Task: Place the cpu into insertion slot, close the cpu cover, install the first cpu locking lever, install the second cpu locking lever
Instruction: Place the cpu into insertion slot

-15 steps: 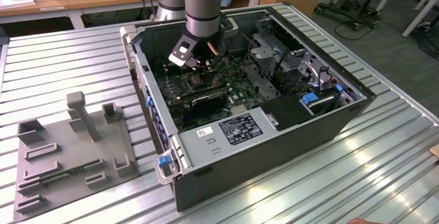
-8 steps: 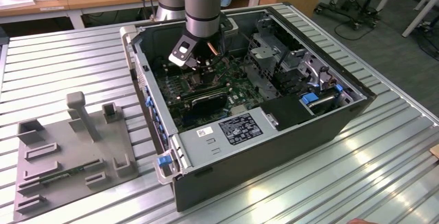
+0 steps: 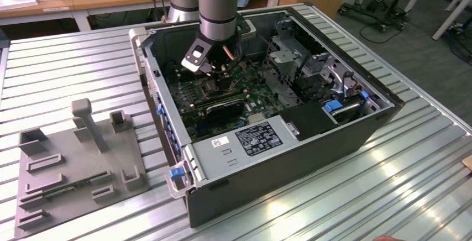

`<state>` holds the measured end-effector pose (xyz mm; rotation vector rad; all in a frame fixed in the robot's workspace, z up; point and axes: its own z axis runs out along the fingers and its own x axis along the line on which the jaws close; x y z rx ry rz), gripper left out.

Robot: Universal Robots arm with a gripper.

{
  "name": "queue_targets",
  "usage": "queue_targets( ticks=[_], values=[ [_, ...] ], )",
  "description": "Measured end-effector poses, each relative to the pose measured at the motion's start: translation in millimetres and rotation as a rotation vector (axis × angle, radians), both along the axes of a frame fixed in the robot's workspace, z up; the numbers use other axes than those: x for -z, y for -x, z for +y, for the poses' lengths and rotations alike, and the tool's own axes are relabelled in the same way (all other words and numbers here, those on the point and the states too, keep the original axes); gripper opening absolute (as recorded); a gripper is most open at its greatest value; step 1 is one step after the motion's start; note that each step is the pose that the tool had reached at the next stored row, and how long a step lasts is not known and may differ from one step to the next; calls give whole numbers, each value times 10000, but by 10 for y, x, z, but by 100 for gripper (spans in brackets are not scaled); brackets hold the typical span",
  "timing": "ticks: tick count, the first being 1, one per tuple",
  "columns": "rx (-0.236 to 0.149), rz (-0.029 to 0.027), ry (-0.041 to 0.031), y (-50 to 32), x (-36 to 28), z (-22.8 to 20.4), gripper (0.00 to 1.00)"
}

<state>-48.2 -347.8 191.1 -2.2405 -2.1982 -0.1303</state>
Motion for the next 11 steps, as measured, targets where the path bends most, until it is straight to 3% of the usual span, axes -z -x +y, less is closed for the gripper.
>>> queue_targets(
  ticks=[6,11],
  values=[
    [0,4,6,1,-3,-1,61],
    [1,4,6,1,-61,-1,61]
  ],
)
